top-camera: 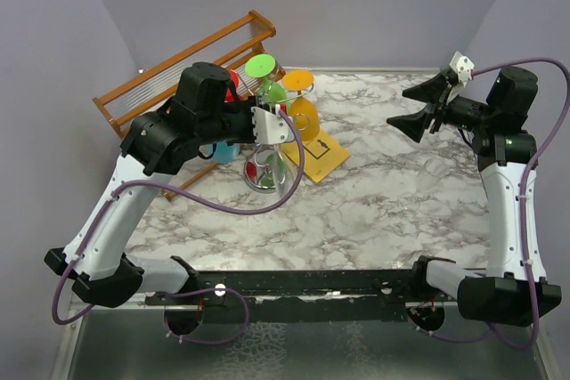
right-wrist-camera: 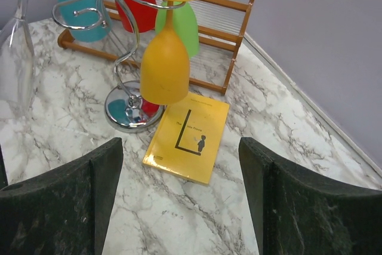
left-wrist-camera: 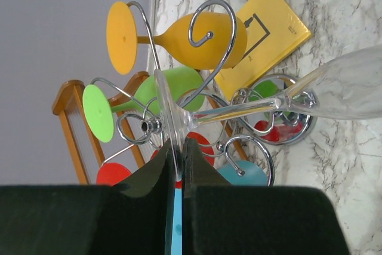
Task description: Place the wine glass upside down on the wine glass rack
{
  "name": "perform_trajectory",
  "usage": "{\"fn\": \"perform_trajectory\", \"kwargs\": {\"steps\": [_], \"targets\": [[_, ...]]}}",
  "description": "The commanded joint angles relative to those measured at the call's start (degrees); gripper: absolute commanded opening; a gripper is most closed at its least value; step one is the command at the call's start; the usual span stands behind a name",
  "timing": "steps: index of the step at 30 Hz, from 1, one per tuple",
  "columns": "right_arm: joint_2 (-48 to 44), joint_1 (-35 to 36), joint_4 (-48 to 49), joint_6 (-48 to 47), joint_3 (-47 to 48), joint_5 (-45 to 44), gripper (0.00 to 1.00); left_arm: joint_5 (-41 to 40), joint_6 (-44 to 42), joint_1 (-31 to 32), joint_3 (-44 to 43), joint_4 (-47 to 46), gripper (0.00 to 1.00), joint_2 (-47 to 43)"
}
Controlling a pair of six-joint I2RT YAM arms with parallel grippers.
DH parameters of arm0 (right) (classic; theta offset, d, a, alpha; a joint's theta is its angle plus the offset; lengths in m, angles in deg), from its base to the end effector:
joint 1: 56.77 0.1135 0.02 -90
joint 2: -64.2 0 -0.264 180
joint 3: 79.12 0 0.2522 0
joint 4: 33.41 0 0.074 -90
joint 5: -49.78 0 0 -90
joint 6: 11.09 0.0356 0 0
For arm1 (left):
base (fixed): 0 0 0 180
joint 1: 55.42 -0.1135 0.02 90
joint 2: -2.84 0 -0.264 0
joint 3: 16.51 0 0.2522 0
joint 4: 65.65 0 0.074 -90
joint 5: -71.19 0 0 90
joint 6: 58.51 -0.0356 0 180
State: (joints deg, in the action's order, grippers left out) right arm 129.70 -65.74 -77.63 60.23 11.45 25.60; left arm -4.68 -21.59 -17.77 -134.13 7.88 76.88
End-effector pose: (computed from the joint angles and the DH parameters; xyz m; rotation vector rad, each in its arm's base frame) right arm 0.2250 -0.0026 0.4315 -0.8694 1.5321 0.7336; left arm 0.1722 -0.1438 0.4870 1.5789 1.3503 -0.0937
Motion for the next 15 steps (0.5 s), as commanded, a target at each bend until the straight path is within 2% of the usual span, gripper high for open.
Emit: {"fn": "perform_trajectory", "kwargs": {"steps": [1, 15], "targets": [[-1.2, -0.2, 0.0, -2.0, 0.0, 2.6, 0.78, -5.0, -3.5, 0.9, 0.0, -0.7, 0.00, 0.3], [-1.4, -0.2, -0.4, -2.3, -0.2, 2.8, 0.78, -11.8, -6.1, 1.8, 1.9, -1.5, 0.00, 0.3]]}}
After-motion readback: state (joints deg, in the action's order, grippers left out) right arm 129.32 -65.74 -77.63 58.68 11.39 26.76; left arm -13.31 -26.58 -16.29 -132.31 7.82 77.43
